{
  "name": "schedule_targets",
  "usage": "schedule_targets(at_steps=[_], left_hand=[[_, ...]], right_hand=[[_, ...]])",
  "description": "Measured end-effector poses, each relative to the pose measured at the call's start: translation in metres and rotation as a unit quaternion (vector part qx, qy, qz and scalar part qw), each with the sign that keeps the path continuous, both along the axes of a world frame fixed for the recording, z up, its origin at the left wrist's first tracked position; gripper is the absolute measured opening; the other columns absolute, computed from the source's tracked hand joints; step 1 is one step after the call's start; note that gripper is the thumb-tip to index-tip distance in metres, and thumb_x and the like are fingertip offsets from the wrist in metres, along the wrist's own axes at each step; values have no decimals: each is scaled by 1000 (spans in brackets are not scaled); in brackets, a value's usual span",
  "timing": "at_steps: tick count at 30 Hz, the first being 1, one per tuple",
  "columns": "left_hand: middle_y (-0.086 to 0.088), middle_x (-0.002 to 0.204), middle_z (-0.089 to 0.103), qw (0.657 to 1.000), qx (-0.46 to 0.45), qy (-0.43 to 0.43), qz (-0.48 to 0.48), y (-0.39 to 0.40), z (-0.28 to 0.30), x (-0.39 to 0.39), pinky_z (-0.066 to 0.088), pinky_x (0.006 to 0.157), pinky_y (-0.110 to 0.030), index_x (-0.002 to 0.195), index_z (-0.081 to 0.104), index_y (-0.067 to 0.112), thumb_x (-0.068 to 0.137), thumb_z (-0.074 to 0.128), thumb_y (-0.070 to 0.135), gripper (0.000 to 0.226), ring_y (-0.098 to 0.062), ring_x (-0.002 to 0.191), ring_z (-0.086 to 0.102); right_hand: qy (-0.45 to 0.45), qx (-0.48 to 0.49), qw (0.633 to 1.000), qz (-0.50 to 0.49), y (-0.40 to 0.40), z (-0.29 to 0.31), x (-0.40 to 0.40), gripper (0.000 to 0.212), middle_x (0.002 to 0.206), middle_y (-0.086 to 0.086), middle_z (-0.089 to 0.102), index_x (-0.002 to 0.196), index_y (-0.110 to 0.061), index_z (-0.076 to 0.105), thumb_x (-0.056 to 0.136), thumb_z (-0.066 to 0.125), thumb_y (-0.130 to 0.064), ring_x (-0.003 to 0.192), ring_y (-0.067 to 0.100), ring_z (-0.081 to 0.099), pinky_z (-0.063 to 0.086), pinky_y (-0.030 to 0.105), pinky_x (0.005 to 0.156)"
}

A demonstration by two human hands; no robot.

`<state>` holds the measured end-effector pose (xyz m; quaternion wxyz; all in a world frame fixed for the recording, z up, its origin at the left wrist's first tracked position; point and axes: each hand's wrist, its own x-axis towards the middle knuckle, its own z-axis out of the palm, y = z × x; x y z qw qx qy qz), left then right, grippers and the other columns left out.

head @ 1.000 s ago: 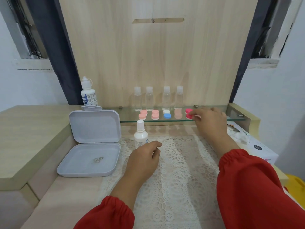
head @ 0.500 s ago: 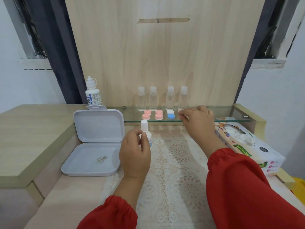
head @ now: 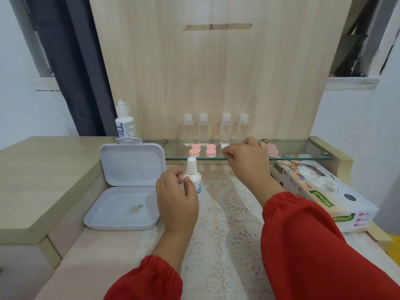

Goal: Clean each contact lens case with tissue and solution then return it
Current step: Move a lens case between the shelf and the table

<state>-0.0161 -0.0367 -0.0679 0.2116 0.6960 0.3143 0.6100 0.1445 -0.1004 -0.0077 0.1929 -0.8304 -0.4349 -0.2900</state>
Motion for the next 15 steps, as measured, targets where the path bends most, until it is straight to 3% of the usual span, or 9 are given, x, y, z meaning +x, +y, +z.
schedule_targets(at_steps=[4,12,15], left_hand=[[4,89,50,1000,-1,0,7,-1,1,-1,37,71,-27,98,57,6,82,61,-2,19,-19,83,50],[4,93,51,1000,-2,-7,8,1,1,1,38,72,-28,101,55,7,78,56,10,23,-18,86,49],[4,96,51,1000,-7,-2,0,1,-1,1,37,74,-27,103,55,7,77,55,10,26,-19,88,50]], right_hand=[[6,17,1000,4,1,-2,1,21,95,-13,73,93,-33,73,96,53,-29,94,19,48,21,34,75],[-40,51,995,71,13,-3,-11,19,103,-14,73,106,-34,71,92,59,-29,89,23,52,24,34,72],[-76,15,994,73,22,-9,-15,15,92,-16,73,98,-36,72,90,60,-32,83,21,53,11,30,67]])
